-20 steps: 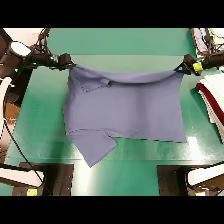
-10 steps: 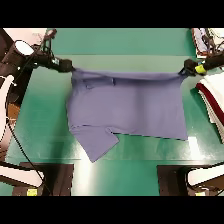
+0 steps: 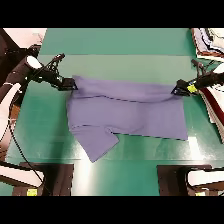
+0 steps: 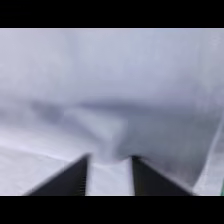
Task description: Fold the shirts.
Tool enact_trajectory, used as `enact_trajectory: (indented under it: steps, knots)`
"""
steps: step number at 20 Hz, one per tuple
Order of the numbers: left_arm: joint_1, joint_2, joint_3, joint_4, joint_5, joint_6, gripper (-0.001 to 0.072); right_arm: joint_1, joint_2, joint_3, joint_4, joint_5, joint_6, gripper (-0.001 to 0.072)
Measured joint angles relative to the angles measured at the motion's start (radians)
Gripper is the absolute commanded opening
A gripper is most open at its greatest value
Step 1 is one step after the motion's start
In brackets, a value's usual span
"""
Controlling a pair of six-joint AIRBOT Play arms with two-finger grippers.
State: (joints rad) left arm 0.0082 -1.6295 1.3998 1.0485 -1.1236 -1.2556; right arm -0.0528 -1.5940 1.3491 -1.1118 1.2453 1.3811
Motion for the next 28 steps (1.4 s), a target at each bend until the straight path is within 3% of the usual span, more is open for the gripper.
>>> enact_trajectory:
  steps: [6,13,14,15,21,28]
  knots:
    - [0.037,0.091,-0.046,0.097,-0.106,-0.099,0.0619,-0.050,0.055,-0.018,0.014,0.171,-0.038,0.0343]
    - [0.068,0.446,-0.472,0.105,-0.172,-0.152,0.0618,-0.143,0.299,-0.216,0.019,0.228,-0.062,0.0341]
    - [0.068,0.493,-0.547,0.077,-0.173,-0.156,0.0590,-0.146,0.328,-0.246,0.019,0.215,-0.064,0.0338]
    - [0.068,0.533,-0.614,0.048,-0.171,-0.161,0.0479,-0.150,0.356,-0.273,0.020,0.202,-0.064,0.0338]
    - [0.037,0.658,-0.904,-0.110,-0.078,-0.180,0.0481,-0.158,0.425,-0.340,0.021,0.174,-0.067,0.0338]
    - [-0.099,0.675,-0.978,-0.174,0.085,-0.246,0.0478,-0.158,0.435,-0.350,0.021,0.170,-0.067,0.0338]
